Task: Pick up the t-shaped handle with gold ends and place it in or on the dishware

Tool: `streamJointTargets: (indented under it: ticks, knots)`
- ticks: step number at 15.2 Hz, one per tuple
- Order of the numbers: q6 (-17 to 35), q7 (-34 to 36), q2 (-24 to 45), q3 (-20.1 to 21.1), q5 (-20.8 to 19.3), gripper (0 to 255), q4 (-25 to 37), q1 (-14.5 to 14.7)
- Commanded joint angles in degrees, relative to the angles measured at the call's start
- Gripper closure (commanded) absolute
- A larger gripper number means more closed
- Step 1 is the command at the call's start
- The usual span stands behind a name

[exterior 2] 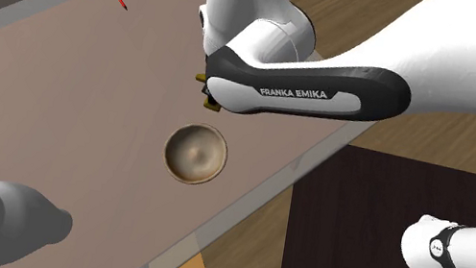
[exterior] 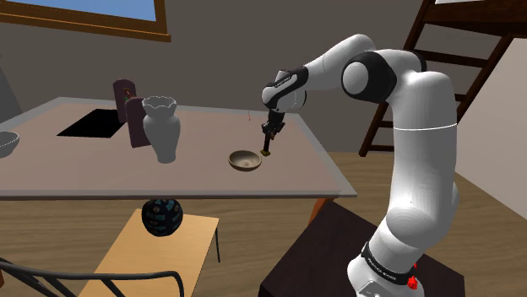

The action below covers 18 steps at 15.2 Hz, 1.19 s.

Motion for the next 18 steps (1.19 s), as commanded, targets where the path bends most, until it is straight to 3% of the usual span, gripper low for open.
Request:
streamJointTargets:
  ticks: [1,18]
  knots:
    - [0.0,0.0,0.0,0.0,0.0,255,-0.01,0.0]
    - [-8.77,1.57,-5.0,-1.06,-2.16,255,3.95,0.64]
